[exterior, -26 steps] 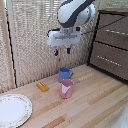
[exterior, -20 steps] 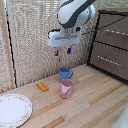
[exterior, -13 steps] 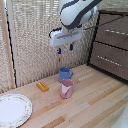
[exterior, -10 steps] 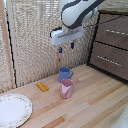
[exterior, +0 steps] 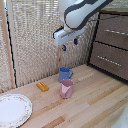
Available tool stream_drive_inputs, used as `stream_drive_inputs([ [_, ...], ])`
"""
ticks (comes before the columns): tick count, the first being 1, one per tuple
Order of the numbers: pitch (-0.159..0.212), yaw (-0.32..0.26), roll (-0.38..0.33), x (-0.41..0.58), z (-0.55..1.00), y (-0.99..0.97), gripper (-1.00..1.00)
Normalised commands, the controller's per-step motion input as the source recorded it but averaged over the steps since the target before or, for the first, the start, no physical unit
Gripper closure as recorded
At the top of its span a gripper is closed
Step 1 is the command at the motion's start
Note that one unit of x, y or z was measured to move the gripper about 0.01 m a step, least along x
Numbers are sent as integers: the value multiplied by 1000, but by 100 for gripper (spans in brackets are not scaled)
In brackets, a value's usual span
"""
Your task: Kindly get your arm to the topmost drawer handle. Get a good grip on it, then softly pull to open it.
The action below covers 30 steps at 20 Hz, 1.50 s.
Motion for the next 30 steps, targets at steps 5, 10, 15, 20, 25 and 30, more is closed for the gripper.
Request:
stream_drive_inputs([
  [5,-45,145,-351,-198,3,-256,-100],
  [10,-63,139,-362,-159,0,-269,-100],
  [15,-87,142,-363,-131,0,-266,-100],
  [20,-94,143,-363,-118,0,-263,-100],
  [25,-51,109,-372,-54,0,-266,-100],
  [30,-3,69,-375,-2,0,-264,-100],
])
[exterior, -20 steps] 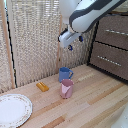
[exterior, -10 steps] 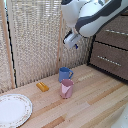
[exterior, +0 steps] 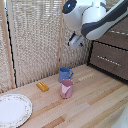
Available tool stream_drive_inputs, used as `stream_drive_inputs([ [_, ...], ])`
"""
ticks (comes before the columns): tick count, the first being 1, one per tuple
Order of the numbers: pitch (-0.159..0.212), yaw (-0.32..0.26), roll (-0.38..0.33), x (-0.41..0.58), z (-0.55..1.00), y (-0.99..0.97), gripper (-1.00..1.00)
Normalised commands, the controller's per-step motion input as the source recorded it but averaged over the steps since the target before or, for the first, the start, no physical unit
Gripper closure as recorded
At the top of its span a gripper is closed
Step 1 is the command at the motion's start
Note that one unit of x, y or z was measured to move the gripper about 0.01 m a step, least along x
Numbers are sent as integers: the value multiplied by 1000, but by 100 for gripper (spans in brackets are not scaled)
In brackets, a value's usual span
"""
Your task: Kindly get your arm to the topmost drawer handle. Get a good grip on it, then softly pull to open it.
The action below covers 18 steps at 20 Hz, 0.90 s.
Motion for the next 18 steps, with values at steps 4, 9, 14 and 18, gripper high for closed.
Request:
stream_drive_inputs([
  [4,0,64,-375,0,0,-269,-100],
  [9,-1,50,-373,-2,1,-301,-100],
  [14,-8,0,-337,-25,23,-535,-100],
  [18,0,-9,-203,-59,99,-728,-100],
])
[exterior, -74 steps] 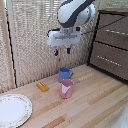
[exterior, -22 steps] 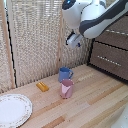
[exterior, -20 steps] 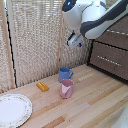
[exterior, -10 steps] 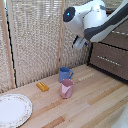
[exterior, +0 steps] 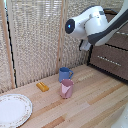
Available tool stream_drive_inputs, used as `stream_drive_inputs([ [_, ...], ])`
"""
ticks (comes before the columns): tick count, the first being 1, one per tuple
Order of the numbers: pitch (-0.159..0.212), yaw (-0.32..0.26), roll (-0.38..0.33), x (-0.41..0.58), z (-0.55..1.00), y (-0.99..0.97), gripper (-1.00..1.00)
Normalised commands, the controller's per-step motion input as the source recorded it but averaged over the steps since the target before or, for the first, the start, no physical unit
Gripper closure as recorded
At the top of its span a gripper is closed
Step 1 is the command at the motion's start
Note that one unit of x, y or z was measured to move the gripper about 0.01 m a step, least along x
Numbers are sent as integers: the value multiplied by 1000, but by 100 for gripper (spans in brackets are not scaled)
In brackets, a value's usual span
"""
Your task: Kindly get your arm to the topmost drawer handle. Get a good grip on it, then softly pull to open it.
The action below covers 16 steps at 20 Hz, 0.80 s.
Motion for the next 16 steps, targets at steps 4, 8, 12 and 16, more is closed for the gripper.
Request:
stream_drive_inputs([
  [4,-15,-40,-64,-22,304,-773,-100],
  [8,-10,-2,-5,-9,321,-768,-100],
  [12,0,9,0,-19,61,-704,-100],
  [16,0,53,-18,-3,-23,-564,-100],
])
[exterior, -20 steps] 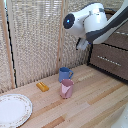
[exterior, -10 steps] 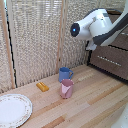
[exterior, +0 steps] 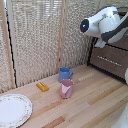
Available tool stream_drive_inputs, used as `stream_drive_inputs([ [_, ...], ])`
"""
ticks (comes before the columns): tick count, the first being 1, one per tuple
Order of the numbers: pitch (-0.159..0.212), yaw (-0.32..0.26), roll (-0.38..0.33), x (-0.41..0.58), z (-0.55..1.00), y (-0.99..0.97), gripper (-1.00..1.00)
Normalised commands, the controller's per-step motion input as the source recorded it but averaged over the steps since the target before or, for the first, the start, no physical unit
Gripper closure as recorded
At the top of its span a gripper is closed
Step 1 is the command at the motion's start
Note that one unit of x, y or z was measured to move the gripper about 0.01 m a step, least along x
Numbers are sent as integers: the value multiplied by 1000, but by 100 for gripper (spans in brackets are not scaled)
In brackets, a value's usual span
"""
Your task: Kindly get your arm to the topmost drawer handle. Get a good grip on it, then softly pull to open it.
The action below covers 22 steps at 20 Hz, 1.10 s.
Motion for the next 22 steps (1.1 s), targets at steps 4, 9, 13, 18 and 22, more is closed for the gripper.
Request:
stream_drive_inputs([
  [4,0,51,-84,-14,-1,-429,-100],
  [9,0,62,-3,-111,4,-196,100],
  [13,0,15,44,-257,-11,-189,100],
  [18,0,22,136,-335,0,-146,100],
  [22,0,-13,44,-18,-43,169,100],
])
